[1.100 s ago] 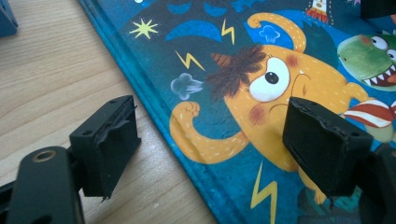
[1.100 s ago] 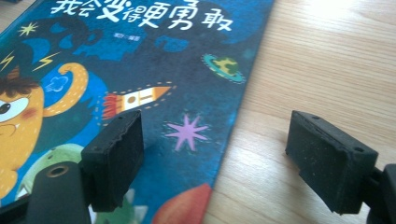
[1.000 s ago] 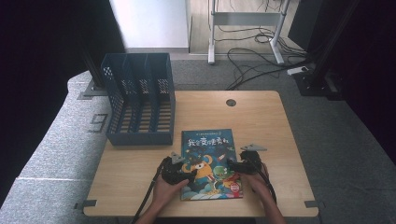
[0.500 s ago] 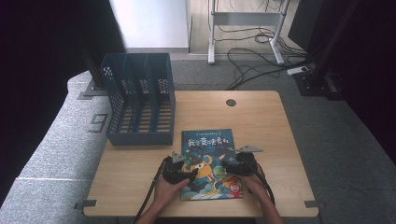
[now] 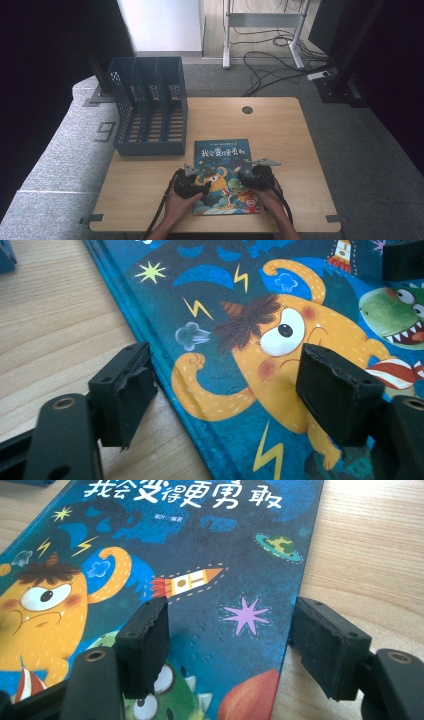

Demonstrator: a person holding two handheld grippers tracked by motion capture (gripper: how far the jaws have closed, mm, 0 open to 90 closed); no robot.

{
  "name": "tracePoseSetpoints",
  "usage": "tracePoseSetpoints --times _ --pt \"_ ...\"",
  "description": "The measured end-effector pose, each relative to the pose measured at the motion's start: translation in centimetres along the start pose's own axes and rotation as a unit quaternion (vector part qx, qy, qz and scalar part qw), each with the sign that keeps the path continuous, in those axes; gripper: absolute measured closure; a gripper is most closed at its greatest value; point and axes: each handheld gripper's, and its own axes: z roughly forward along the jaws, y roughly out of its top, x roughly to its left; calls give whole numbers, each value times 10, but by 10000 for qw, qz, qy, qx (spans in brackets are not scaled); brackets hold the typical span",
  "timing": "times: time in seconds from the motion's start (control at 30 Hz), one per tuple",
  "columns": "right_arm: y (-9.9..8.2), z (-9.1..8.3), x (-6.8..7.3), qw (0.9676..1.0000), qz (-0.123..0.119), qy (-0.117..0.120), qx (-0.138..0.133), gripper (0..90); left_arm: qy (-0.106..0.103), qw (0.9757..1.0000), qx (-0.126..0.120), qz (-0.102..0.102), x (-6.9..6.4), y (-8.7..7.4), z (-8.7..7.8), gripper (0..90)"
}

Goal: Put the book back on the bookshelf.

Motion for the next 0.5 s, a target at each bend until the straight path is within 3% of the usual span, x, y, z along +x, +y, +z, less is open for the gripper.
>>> tracePoseSetpoints --times 0.37,0.5 --pt "-6 -9 1 9999 -5 143 74 353 -78 9999 7 -106 0 -5 -6 252" --pt "-10 -14 4 9997 -87 185 125 359 -207 9996 -7 -206 1 -12 -13 252"
